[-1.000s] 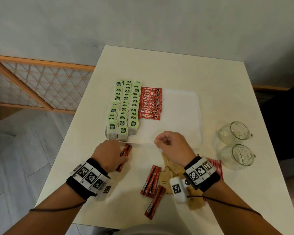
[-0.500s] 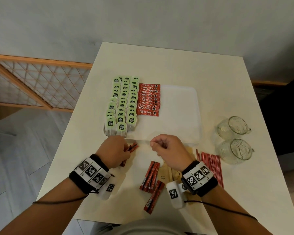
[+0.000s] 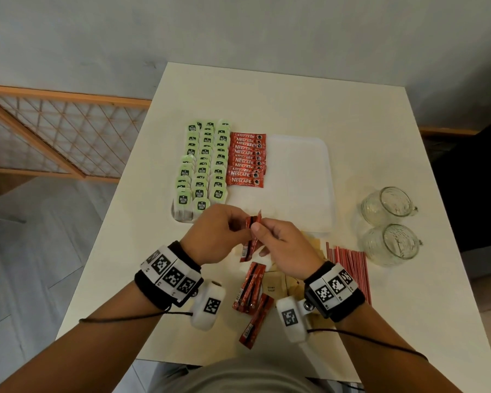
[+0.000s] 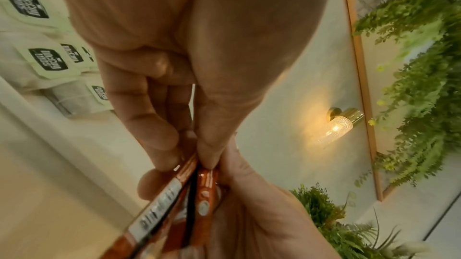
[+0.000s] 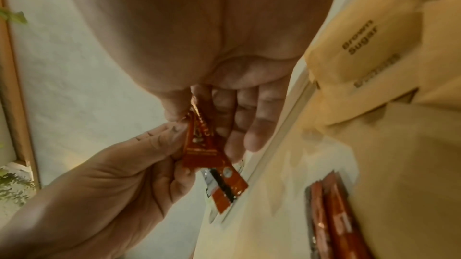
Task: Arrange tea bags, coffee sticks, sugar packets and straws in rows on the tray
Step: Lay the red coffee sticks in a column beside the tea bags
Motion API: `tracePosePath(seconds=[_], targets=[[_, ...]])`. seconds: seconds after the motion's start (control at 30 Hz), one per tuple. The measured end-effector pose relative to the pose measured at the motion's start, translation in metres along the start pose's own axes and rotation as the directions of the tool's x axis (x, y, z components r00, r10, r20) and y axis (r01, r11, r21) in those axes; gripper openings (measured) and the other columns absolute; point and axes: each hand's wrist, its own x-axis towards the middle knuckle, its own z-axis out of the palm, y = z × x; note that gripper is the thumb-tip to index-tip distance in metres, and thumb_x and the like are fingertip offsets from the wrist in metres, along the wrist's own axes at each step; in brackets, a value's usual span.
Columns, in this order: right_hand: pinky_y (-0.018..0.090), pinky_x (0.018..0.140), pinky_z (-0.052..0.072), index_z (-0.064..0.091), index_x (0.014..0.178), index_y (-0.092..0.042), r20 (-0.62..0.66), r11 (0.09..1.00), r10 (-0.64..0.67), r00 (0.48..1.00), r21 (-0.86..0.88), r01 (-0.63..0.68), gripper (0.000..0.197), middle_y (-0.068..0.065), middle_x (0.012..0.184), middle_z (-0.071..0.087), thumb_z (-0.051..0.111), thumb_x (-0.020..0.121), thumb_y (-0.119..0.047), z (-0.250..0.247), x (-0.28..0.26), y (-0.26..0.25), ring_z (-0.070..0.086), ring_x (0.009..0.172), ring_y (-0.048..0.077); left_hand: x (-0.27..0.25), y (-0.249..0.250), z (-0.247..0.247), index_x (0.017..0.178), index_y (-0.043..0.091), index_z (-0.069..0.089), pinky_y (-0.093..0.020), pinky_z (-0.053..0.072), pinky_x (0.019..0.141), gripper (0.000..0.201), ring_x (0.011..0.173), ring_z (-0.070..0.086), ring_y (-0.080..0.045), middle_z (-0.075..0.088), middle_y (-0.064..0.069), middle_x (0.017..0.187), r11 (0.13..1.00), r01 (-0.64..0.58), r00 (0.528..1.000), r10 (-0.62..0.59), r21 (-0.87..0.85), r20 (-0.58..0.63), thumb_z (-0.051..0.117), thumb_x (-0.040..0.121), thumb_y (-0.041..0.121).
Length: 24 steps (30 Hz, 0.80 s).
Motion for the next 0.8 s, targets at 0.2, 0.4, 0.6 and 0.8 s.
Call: tracePosePath(seconds=[0.2,0.4,0.6,0.8], targets=[[0.031,0.072,0.057,0.07,0.1,-0.015,-0.01,0.999,0.016,1.0,0.03,-0.016,0.018,0.001,0.083,0.075,0.054,0.105,-0.022,-0.012,-0.007,0.007,0.07,0.078,0.012,-0.001,0.001,0.008,0.112,0.018,0.066,-0.023,0.053,0.062,0.029,0.062,0.064,-0.004,0.074,0.0,0.083,0.992,0.099,0.995,-0.098,-0.08,0.024,0.075,0.086,0.008],[0.034,0.064,0.052,0.058,0.099,-0.017,-0.033,0.996,0.055,0.998,0.072,-0.053,0.017,0.0,0.077,0.067,0.048,0.108,-0.026,-0.02,-0.015,0.013,0.066,0.066,0.011,-0.005,-0.008,0.018,0.088,0.018,0.063,-0.026,0.05,0.059,0.034,0.064,0.063,-0.011,0.066,0.003,0.079,0.941,0.142,0.976,-0.186,0.308,0.118,0.078,0.08,0.047],[0.044,0.067,0.055,0.059,0.101,-0.019,-0.042,0.993,0.091,0.995,0.074,-0.088,0.016,0.003,0.084,0.068,0.048,0.107,-0.029,-0.021,-0.023,0.017,0.069,0.07,0.018,-0.005,-0.012,0.047,0.054,0.013,0.045,-0.031,0.035,0.049,0.063,0.045,0.04,-0.016,0.045,0.001,0.051,0.742,0.008,0.937,-0.24,0.67,0.254,0.072,0.075,0.066],[0.039,0.066,0.054,0.059,0.099,-0.018,-0.025,0.996,0.074,0.997,0.044,-0.072,0.018,-0.004,0.075,0.066,0.048,0.107,-0.029,-0.02,-0.028,0.019,0.066,0.065,0.013,-0.006,-0.009,0.045,0.057,0.019,0.037,-0.028,0.031,0.051,0.05,0.051,0.037,-0.01,0.04,0.004,0.059,0.709,-0.044,0.948,-0.192,0.704,0.253,0.073,0.082,0.043]])
